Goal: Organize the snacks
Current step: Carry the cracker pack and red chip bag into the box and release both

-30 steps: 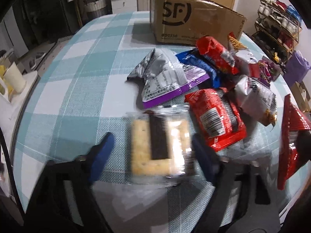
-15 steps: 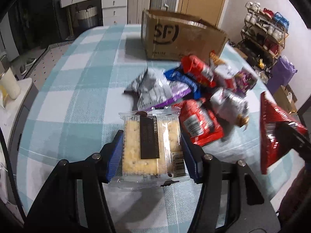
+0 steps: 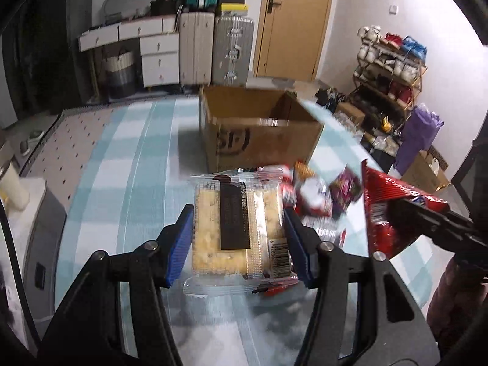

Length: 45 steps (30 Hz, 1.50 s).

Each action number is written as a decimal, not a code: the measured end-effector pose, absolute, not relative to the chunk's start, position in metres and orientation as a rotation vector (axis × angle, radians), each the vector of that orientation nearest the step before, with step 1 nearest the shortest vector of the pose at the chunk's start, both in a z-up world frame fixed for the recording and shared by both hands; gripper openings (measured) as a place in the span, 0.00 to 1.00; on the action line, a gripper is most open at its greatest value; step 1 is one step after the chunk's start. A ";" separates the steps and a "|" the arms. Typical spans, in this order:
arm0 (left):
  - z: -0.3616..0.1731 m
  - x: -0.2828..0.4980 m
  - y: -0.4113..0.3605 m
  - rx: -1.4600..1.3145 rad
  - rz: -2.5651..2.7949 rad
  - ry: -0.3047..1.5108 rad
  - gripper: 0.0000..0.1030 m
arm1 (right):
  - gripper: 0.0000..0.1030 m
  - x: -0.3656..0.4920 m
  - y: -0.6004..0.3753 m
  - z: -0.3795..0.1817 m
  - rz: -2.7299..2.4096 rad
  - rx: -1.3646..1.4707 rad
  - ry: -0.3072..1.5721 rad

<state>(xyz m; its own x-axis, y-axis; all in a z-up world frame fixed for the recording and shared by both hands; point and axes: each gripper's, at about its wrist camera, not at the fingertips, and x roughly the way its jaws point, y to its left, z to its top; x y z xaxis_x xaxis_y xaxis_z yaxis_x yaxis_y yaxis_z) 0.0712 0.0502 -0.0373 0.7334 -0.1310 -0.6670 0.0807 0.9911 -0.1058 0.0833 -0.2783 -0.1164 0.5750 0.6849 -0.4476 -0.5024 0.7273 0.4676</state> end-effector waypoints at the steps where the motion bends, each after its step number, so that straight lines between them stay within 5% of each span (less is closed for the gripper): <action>1: -0.031 0.075 0.050 -0.070 -0.123 0.727 0.53 | 0.39 0.089 -0.278 -0.111 0.710 0.303 0.648; 27: 0.061 0.247 0.018 -0.034 -0.166 0.679 0.53 | 0.39 0.243 -0.268 -0.026 0.669 0.301 0.633; 45: 0.008 0.339 0.012 -0.062 -0.153 0.797 0.53 | 0.39 0.307 -0.255 -0.059 0.537 0.282 0.696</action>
